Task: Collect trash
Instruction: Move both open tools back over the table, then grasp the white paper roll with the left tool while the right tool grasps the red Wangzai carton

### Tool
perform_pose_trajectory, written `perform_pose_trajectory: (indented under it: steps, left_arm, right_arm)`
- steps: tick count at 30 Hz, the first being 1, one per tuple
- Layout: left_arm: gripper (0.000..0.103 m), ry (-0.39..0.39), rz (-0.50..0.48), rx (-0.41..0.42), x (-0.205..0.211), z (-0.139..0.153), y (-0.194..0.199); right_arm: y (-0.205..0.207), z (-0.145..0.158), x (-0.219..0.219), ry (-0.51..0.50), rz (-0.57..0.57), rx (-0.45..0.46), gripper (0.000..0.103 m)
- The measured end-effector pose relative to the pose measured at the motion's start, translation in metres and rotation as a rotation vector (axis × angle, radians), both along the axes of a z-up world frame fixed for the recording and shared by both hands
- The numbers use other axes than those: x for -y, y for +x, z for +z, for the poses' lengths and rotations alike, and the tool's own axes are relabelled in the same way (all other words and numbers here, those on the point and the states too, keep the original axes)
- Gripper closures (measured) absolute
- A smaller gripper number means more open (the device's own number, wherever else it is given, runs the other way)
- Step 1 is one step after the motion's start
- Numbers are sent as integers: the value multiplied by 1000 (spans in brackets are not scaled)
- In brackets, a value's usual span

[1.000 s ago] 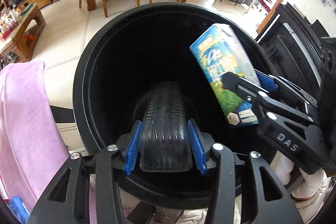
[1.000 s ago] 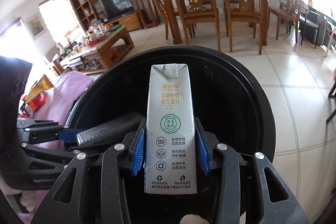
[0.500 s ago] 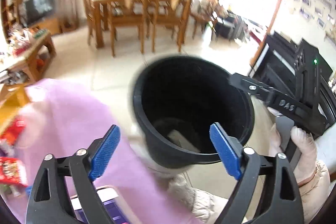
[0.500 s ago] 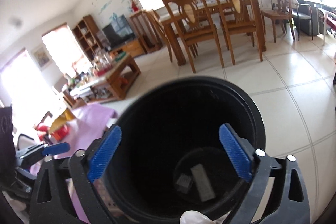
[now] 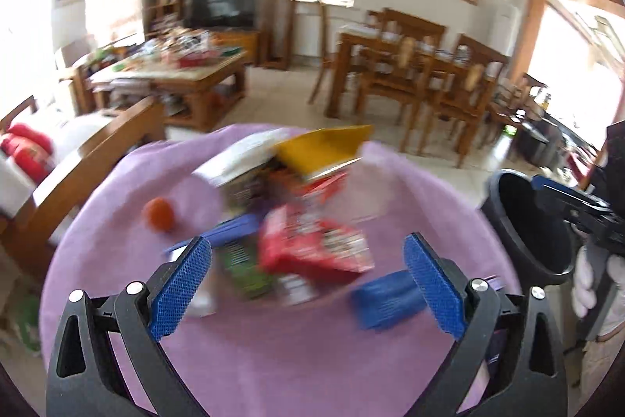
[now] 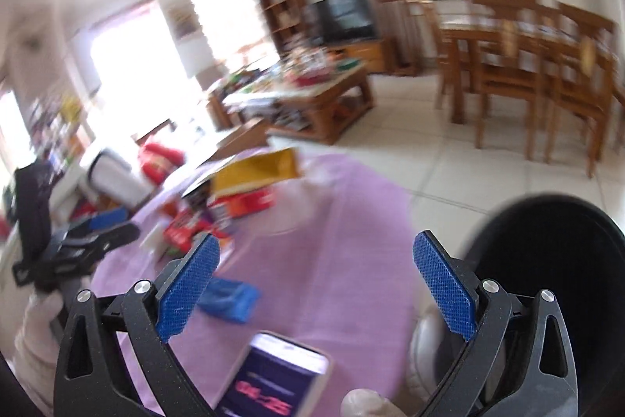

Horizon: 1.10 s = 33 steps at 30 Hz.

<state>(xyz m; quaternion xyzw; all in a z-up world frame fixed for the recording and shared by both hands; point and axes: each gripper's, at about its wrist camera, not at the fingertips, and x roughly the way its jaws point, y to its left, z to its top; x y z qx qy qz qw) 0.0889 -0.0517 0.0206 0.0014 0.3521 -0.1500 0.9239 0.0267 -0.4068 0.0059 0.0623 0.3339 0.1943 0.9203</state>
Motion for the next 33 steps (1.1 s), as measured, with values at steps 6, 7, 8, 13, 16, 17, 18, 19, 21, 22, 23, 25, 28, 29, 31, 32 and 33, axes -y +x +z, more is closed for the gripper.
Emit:
perform_pose_trajectory:
  steps: [6, 7, 8, 13, 16, 17, 18, 19, 21, 22, 23, 25, 28, 29, 31, 32, 33]
  left_arm:
    - [5, 31, 96, -125, -68, -42, 16]
    - [5, 42, 96, -134, -76, -47, 16]
    - [6, 58, 94, -148, -78, -52, 19]
    - [6, 44, 85, -194, -88, -68, 28]
    - [6, 43, 76, -192, -86, -65, 27]
    - [8, 44, 70, -192, -86, -65, 28]
    - [14, 46, 62, -195, -84, -66, 29]
    - [17, 46, 55, -201, -83, -66, 32]
    - [25, 45, 43, -222, -80, -69, 36]
    - [27, 44, 37, -230, -78, -71, 38]
    - [30, 53, 38, -225, -77, -72, 38]
    - [43, 73, 40, -211, -74, -72, 36]
    - [64, 27, 40, -220, -79, -69, 36]
    - [64, 4, 40, -223, -81, -68, 35]
    - [64, 3, 45, -207, -83, -64, 31]
    - [64, -11, 41, -190, -84, -60, 27]
    - [64, -22, 37, -180, -84, -57, 24]
  right_arm:
    - [38, -21, -120, -191, 263, -59, 5]
    - [45, -26, -133, -218, 284, -65, 5]
    - [47, -30, -146, -239, 295, -71, 5]
    - [74, -49, -186, -302, 355, -119, 6]
    - [84, -59, -200, -322, 378, -134, 8]
    - [88, -62, -204, -327, 388, -140, 9]
    - [88, -67, -208, -329, 393, -145, 15]
    - [90, -70, -212, -332, 398, -157, 23]
    - [90, -75, -212, -342, 395, -170, 30]
    - [86, -78, -212, -340, 396, -172, 33]
    - [87, -79, -212, -332, 399, -177, 34]
    - [88, -79, -210, -296, 410, -193, 47]
    - [84, -81, -207, -286, 408, -197, 53]
    - [82, -82, -207, -288, 409, -198, 53]
    - [78, -80, -205, -271, 411, -198, 53]
    - [76, -79, -203, -258, 407, -191, 53]
    - [73, -74, -199, -232, 398, -178, 53]
